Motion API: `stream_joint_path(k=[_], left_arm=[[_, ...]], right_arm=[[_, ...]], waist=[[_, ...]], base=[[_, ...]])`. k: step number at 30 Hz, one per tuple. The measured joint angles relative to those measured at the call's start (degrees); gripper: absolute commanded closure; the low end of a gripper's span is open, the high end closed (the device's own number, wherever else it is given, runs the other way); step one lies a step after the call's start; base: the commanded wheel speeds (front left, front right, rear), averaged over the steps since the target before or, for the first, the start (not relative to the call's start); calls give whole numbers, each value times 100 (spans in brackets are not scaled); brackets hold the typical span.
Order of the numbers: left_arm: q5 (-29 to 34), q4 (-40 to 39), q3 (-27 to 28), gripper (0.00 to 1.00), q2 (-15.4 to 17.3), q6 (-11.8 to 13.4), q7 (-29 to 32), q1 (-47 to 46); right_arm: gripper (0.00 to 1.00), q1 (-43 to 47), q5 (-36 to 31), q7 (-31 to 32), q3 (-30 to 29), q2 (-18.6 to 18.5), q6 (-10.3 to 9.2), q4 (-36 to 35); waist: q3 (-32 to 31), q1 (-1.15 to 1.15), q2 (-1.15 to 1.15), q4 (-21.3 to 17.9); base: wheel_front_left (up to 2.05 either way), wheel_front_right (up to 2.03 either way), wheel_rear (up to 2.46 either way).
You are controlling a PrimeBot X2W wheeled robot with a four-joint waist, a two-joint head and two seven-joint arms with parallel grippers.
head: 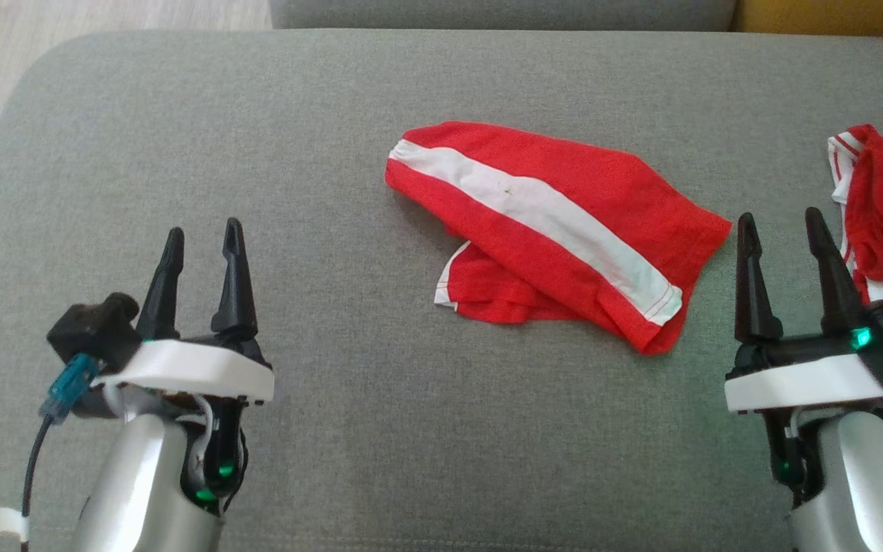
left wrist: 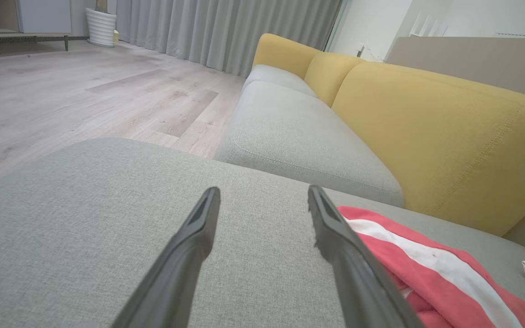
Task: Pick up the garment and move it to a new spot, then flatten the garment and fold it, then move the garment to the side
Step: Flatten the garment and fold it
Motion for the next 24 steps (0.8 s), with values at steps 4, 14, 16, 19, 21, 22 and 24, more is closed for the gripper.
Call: stream_joint_path(k=[4,14,16,19,21,22,24], left_arm=[[245,-4,188,0,-140,-261,0,-6],[533,135,463,0,-350,-602,0,-50],[534,162,490,0,-357,-606,0,-84],[534,175,492,0,-379,-655,0,-130],[525,189,492,0,-386,-655,0,-178],[525,188,489,0,-386,-655,0,-196],[522,188,480,0,-389,-653,0,-203]], right_arm=[[0,1,49,9,132,-48,0,45],[0,-2,-2,566,893,-299,0,817],[0,-40,-37,633,937,-301,0,1025],[0,-174,-63,669,962,-301,0,1249],[0,-288,-64,686,976,-301,0,1385],[0,-346,-70,691,980,-301,0,1454],[0,-428,-109,691,983,-302,0,1568]], waist=[[50,0,0,10],[255,0,0,4],[309,1,0,23],[379,0,0,66],[423,0,0,95],[444,0,0,107],[486,0,0,131]], base=[[0,0,0],[0,0,0],[0,0,0],[0,0,0],[0,0,0],[0,0,0],[0,0,0]])
